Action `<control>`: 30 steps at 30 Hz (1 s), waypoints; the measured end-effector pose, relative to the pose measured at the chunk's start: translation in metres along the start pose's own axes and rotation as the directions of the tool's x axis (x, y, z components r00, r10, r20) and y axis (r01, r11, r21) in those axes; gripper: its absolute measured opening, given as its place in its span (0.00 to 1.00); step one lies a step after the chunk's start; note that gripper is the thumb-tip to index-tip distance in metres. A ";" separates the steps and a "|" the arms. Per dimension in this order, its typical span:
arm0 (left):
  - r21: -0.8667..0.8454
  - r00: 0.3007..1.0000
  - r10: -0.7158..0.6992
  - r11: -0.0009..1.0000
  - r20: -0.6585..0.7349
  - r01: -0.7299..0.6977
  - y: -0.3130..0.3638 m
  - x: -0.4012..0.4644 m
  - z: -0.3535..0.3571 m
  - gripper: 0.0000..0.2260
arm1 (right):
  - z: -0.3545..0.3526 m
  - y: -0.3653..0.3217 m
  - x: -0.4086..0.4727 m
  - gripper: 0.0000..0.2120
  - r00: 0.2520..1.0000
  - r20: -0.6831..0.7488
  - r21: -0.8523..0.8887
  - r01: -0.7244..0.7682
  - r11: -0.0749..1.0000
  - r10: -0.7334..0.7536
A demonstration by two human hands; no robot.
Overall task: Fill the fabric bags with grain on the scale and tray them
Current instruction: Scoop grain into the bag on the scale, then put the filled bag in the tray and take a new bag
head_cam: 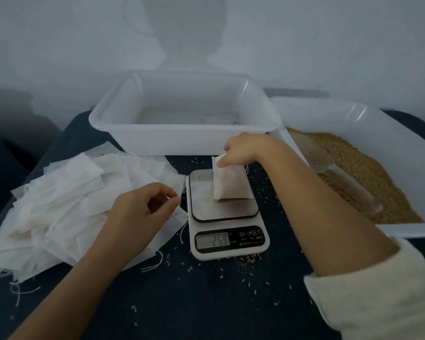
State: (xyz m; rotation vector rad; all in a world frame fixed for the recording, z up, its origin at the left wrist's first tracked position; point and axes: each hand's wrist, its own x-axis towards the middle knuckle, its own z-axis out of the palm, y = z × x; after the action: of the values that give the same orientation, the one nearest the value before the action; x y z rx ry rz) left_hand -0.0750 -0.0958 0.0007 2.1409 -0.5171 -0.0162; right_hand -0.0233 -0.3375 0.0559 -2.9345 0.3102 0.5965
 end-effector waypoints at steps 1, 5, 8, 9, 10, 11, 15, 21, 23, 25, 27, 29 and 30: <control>-0.013 1.000 -0.006 1.000 -0.005 0.006 0.000 -0.001 -0.001 0.05 | -0.005 0.001 0.008 0.27 0.998 0.064 -0.029 0.009 1.000 -0.007; -0.036 0.999 -0.033 0.999 -0.014 0.033 -0.004 -0.005 -0.007 0.05 | -0.013 0.005 0.020 0.15 0.980 0.159 -0.079 0.132 0.988 -0.118; -0.026 0.999 -0.031 0.999 -0.009 0.031 -0.007 -0.006 -0.014 0.06 | -0.017 0.004 0.017 0.08 0.959 0.134 0.031 0.248 0.968 -0.250; -0.023 1.000 -0.029 0.999 -0.009 0.029 -0.008 -0.007 -0.016 0.06 | -0.020 0.003 0.014 0.09 0.952 0.127 0.050 0.275 0.960 -0.279; -0.019 1.000 -0.027 0.999 -0.009 0.027 -0.008 -0.007 -0.018 0.06 | -0.024 0.002 0.010 0.09 0.945 0.128 0.057 0.295 0.954 -0.300; -0.014 1.000 -0.022 1.000 -0.009 0.022 -0.008 -0.007 -0.019 0.06 | -0.028 0.000 0.005 0.09 0.939 0.132 0.060 0.311 0.948 -0.317; 0.016 1.000 0.009 1.000 -0.009 -0.009 -0.007 -0.006 -0.025 0.06 | -0.059 -0.004 -0.020 0.13 0.922 0.025 -0.022 0.387 0.922 -0.386; 0.144 0.998 0.049 0.989 -0.028 -0.044 -0.008 0.001 -0.037 0.06 | -0.138 0.006 -0.036 0.15 0.876 -0.324 -0.124 0.335 0.934 -0.358; 0.202 0.997 0.062 0.978 -0.034 -0.054 -0.008 0.003 -0.043 0.07 | -0.152 0.010 -0.024 0.13 0.868 -0.382 -0.134 0.288 0.948 -0.318; 0.225 0.998 0.053 0.973 -0.046 -0.042 -0.011 0.003 -0.050 0.08 | -0.153 0.010 -0.007 0.11 0.869 -0.391 -0.175 0.254 0.951 -0.304; 0.231 0.998 0.038 0.973 -0.057 -0.024 -0.013 0.002 -0.055 0.09 | -0.144 0.011 0.016 0.12 0.877 -0.384 -0.221 0.217 0.951 -0.289; 0.237 0.997 0.024 0.972 -0.070 -0.007 -0.017 0.001 -0.058 0.09 | -0.125 0.017 0.038 0.13 0.894 -0.370 -0.205 0.186 0.961 -0.252; 0.236 0.997 0.014 0.972 -0.076 0.004 -0.019 0.000 -0.060 0.09 | -0.113 0.021 0.048 0.12 0.906 -0.357 -0.187 0.169 0.968 -0.228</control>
State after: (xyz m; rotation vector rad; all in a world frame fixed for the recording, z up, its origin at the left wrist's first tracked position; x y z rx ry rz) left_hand -0.0561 -0.0398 0.0213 2.3621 -0.4998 0.1372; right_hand 0.0572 -0.3850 0.1377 -3.1607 -0.0051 0.0240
